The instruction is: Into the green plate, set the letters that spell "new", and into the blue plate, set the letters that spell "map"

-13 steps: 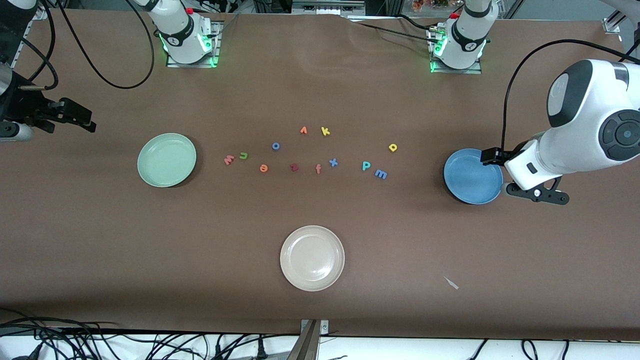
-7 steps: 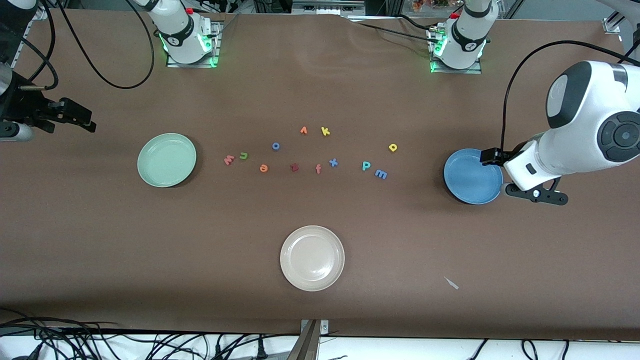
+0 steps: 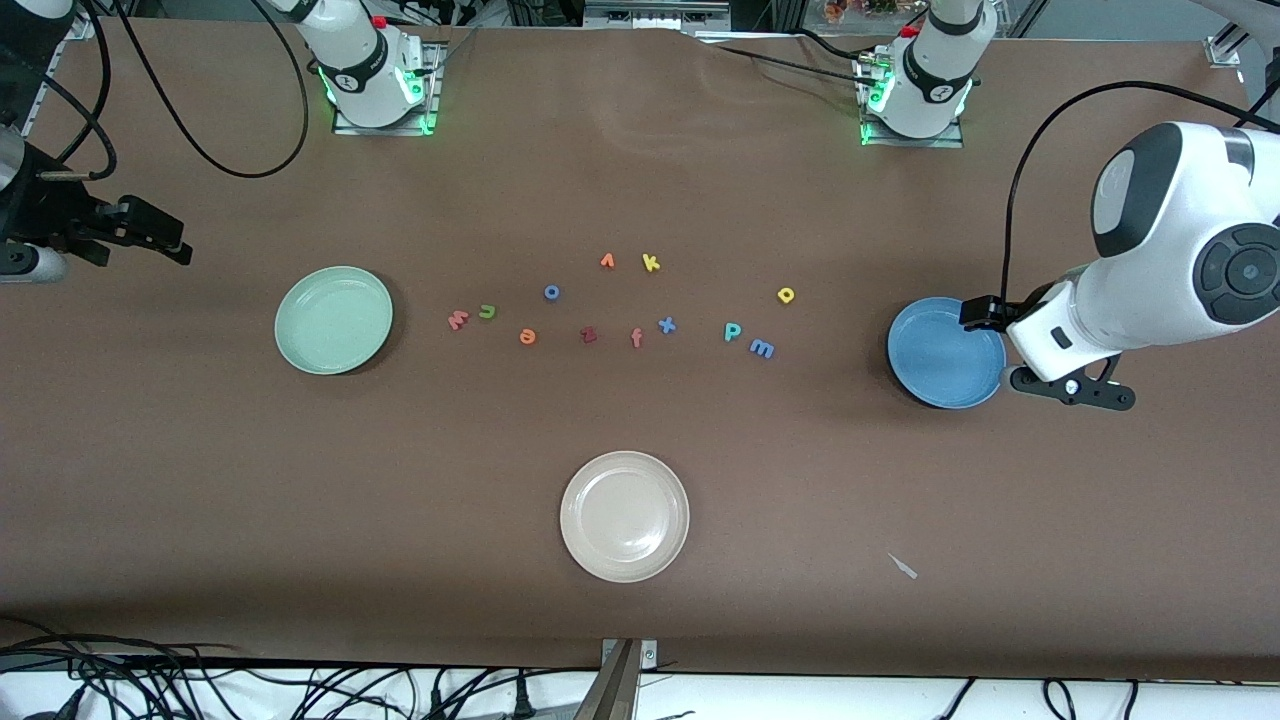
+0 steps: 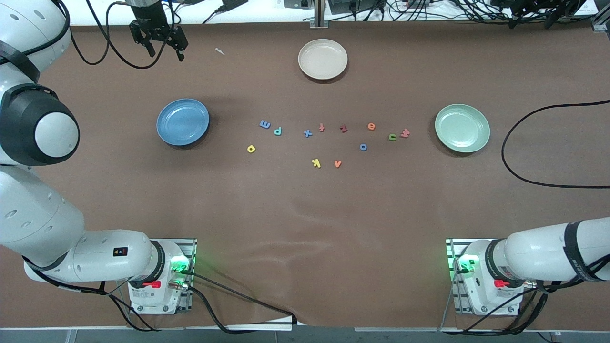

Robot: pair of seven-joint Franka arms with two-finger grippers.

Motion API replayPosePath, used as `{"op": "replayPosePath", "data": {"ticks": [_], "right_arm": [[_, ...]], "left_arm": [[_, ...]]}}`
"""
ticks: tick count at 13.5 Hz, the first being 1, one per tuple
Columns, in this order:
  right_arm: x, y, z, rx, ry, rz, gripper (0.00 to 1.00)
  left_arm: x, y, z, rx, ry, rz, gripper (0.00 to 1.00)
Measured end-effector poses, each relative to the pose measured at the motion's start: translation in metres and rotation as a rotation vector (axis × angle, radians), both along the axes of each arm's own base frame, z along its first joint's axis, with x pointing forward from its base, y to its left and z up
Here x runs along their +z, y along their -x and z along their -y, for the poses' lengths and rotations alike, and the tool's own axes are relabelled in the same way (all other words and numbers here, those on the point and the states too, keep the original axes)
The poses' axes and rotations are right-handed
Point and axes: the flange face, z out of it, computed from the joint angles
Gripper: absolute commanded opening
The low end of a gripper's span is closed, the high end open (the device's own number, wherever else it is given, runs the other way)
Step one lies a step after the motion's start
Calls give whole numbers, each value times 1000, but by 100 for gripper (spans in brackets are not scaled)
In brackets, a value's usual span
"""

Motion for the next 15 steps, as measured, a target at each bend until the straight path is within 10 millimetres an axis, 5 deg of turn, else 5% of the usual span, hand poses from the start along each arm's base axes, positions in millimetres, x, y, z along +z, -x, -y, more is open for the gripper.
{"op": "replayPosePath", "data": {"ticks": [15], "right_arm": [[0, 0, 0, 0, 0, 0, 100]], "left_arm": [[-5, 2, 6, 13, 39, -19, 100]]}}
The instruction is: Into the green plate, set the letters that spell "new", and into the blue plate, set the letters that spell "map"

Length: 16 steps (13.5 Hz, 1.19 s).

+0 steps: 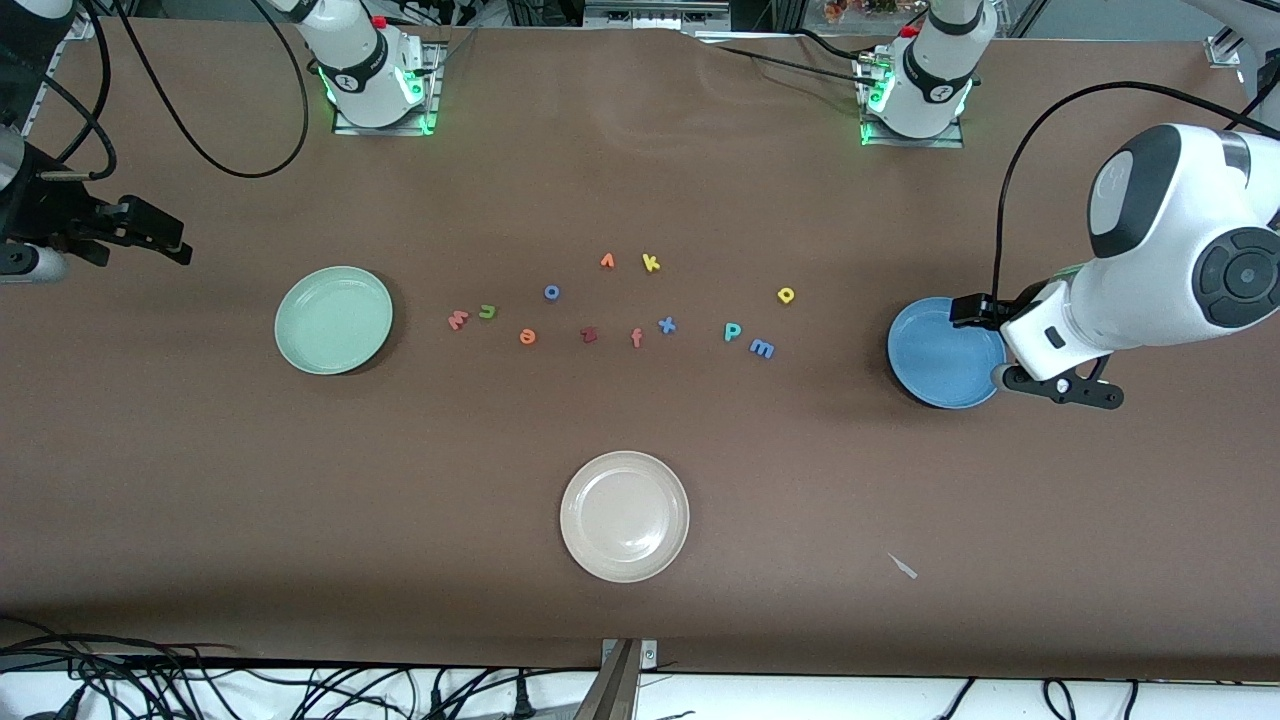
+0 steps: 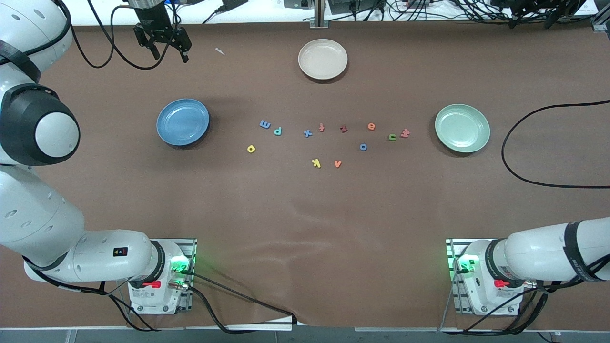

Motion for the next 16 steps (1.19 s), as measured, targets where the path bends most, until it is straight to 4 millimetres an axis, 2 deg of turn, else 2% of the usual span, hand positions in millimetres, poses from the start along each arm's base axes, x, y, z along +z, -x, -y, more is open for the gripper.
{"op": "replayPosePath", "data": {"ticks": [8, 16], "right_arm": [[0, 0, 0, 0, 0, 0, 100], [0, 0, 0, 0, 0, 0, 100]], "left_arm": [[1, -1, -3, 8, -1, 3, 100], [12, -5, -8, 18, 1, 28, 100]]}}
